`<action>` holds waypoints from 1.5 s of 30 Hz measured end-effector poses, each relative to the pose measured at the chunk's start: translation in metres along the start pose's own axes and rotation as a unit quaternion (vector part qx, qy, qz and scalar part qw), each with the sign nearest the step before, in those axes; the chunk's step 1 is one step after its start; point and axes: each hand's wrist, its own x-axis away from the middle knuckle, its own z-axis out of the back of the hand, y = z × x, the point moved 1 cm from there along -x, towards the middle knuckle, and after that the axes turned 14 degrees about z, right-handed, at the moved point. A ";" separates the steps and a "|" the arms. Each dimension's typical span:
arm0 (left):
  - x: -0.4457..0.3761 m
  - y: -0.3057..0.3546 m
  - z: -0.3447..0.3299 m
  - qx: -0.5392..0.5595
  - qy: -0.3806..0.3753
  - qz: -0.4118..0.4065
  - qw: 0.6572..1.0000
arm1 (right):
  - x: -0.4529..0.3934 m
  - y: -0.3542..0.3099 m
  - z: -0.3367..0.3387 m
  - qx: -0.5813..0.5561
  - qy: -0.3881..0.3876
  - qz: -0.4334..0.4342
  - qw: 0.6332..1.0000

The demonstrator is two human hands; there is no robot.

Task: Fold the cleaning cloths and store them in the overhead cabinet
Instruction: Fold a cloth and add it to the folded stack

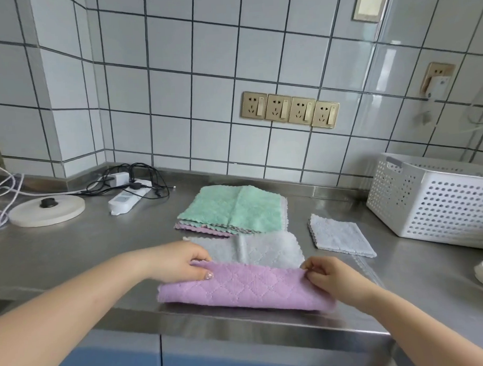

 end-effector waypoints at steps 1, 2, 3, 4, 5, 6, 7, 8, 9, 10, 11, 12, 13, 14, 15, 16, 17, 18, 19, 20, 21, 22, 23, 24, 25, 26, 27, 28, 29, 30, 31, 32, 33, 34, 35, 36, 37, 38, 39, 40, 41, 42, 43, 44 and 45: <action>0.004 0.001 -0.002 -0.001 -0.030 0.000 1.000 | 0.006 -0.001 0.001 -0.005 -0.023 -0.010 1.000; 0.008 0.001 -0.004 0.003 -0.057 0.003 0.998 | 0.011 -0.001 0.001 -0.005 -0.045 -0.018 0.999; 0.012 0.000 -0.006 0.011 -0.073 0.006 0.997 | 0.015 -0.001 0.001 -0.002 -0.062 -0.022 0.998; 0.014 -0.001 -0.008 0.021 -0.079 0.011 0.997 | 0.016 0.000 0.000 0.002 -0.069 -0.023 0.997; 0.015 -0.003 -0.009 0.028 -0.071 0.018 0.997 | 0.016 0.001 0.000 0.004 -0.063 -0.023 0.998; 0.015 -0.004 -0.010 0.026 -0.055 0.026 0.998 | 0.015 0.002 0.001 0.000 -0.046 -0.025 0.999; 0.014 -0.005 -0.011 0.021 -0.032 0.033 0.999 | 0.011 0.004 0.001 -0.007 -0.022 -0.028 0.999; 0.012 -0.006 -0.011 0.026 -0.006 0.043 0.999 | 0.007 0.007 0.002 -0.011 0.006 -0.032 0.999; 0.010 -0.008 -0.011 0.047 0.020 0.053 0.997 | 0.002 0.008 0.002 -0.009 0.031 -0.035 0.999; 0.007 -0.009 -0.010 0.078 0.045 0.064 0.994 | -0.004 0.011 0.002 -0.001 0.051 -0.036 0.998; 0.005 -0.010 -0.010 0.114 0.071 0.079 0.988 | -0.010 0.013 0.002 0.011 0.065 -0.038 0.997; 0.002 -0.011 -0.009 0.145 0.097 0.097 0.980 | -0.016 0.016 0.001 0.024 0.073 -0.042 0.996; -0.001 -0.012 -0.008 0.166 0.125 0.115 0.971 | -0.022 0.018 0.000 0.038 0.079 -0.047 0.995; -0.004 -0.014 -0.009 0.177 0.148 0.130 0.964 | -0.028 0.019 -0.001 0.050 0.084 -0.053 0.994; -0.009 -0.016 -0.009 0.185 0.167 0.141 0.958 | -0.034 0.021 -0.001 0.062 0.087 -0.060 0.992; -0.014 -0.019 -0.011 0.195 0.179 0.146 0.953 | -0.040 0.023 -0.003 0.074 0.088 -0.064 0.991; -0.017 -0.021 -0.013 0.206 0.186 0.152 0.949 | -0.044 0.025 -0.003 0.084 0.089 -0.068 0.990; -0.020 -0.024 -0.015 0.216 0.190 0.159 0.944 | -0.048 0.026 -0.004 0.091 0.089 -0.071 0.989; -0.023 -0.027 -0.018 0.220 0.195 0.170 0.941 | -0.052 0.027 -0.005 0.096 0.089 -0.074 0.989; -0.026 -0.029 -0.020 0.216 0.200 0.181 0.939 | -0.056 0.029 -0.006 0.101 0.088 -0.078 0.988; -0.028 -0.031 -0.022 0.209 0.207 0.190 0.937 | -0.059 0.029 -0.007 0.109 0.087 -0.080 0.987; -0.032 -0.033 -0.023 0.204 0.213 0.197 0.935 | -0.063 0.031 -0.008 0.119 0.087 -0.080 0.986; -0.034 -0.034 -0.023 0.200 0.219 0.201 0.934 | -0.066 0.031 -0.008 0.130 0.087 -0.080 0.984; -0.036 -0.035 -0.023 0.195 0.223 0.203 0.933 | -0.069 0.033 -0.009 0.139 0.087 -0.079 0.983; -0.038 -0.035 -0.023 0.189 0.227 0.206 0.933 | -0.072 0.034 -0.010 0.146 0.088 -0.077 0.982; -0.039 -0.035 -0.023 0.181 0.230 0.207 0.933 | -0.074 0.035 -0.010 0.150 0.089 -0.076 0.982; -0.040 -0.036 -0.023 0.172 0.232 0.210 0.934 | -0.076 0.036 -0.012 0.153 0.088 -0.075 0.981; -0.041 -0.035 -0.023 0.162 0.233 0.212 0.935 | -0.078 0.037 -0.013 0.156 0.089 -0.074 0.981; -0.042 -0.035 -0.023 0.152 0.230 0.215 0.937 | -0.080 0.038 -0.014 0.160 0.088 -0.072 0.980; -0.042 -0.034 -0.023 0.145 0.226 0.218 0.938 | -0.081 0.040 -0.015 0.166 0.089 -0.070 0.980; -0.041 -0.033 -0.022 0.141 0.220 0.220 0.940 | -0.082 0.040 -0.015 0.172 0.089 -0.070 0.979; -0.041 -0.032 -0.022 0.133 0.214 0.221 0.942 | -0.083 0.040 -0.016 0.177 0.089 -0.071 0.978; -0.040 -0.031 -0.021 0.115 0.212 0.223 0.945 | -0.083 0.040 -0.016 0.184 0.089 -0.071 0.976; -0.039 -0.028 -0.021 0.081 0.216 0.224 0.947 | -0.083 0.039 -0.017 0.198 0.090 -0.067 0.974; -0.038 -0.025 -0.020 0.038 0.229 0.221 0.947 | -0.082 0.035 -0.018 0.221 0.093 -0.054 0.969; -0.037 -0.018 -0.019 0.000 0.247 0.210 0.946 | -0.081 0.030 -0.020 0.247 0.097 -0.030 0.964; -0.036 -0.010 -0.019 -0.024 0.261 0.188 0.947 | -0.081 0.023 -0.023 0.273 0.103 0.006 0.957; -0.035 0.000 -0.020 -0.033 0.264 0.159 0.951 | -0.080 0.012 -0.027 0.288 0.107 0.048 0.950; -0.035 0.011 -0.023 -0.033 0.254 0.130 0.958 | -0.079 0.000 -0.035 0.291 0.098 0.087 0.948; -0.036 0.024 -0.028 -0.031 0.234 0.105 0.966 | -0.079 -0.013 -0.045 0.279 0.078 0.117 0.950; -0.038 0.036 -0.034 -0.037 0.210 0.086 0.973 | -0.078 -0.023 -0.057 0.256 0.052 0.132 0.956; -0.041 0.045 -0.043 -0.050 0.188 0.073 0.978 | -0.078 -0.031 -0.071 0.234 0.030 0.136 0.962; -0.044 0.052 -0.051 -0.064 0.169 0.064 0.981 | -0.077 -0.035 -0.083 0.216 0.016 0.130 0.968; -0.047 0.054 -0.059 -0.071 0.154 0.064 0.983 | -0.075 -0.036 -0.092 0.204 0.006 0.119 0.972; -0.049 0.054 -0.065 -0.074 0.142 0.073 0.984 | -0.073 -0.034 -0.098 0.202 -0.002 0.108 0.973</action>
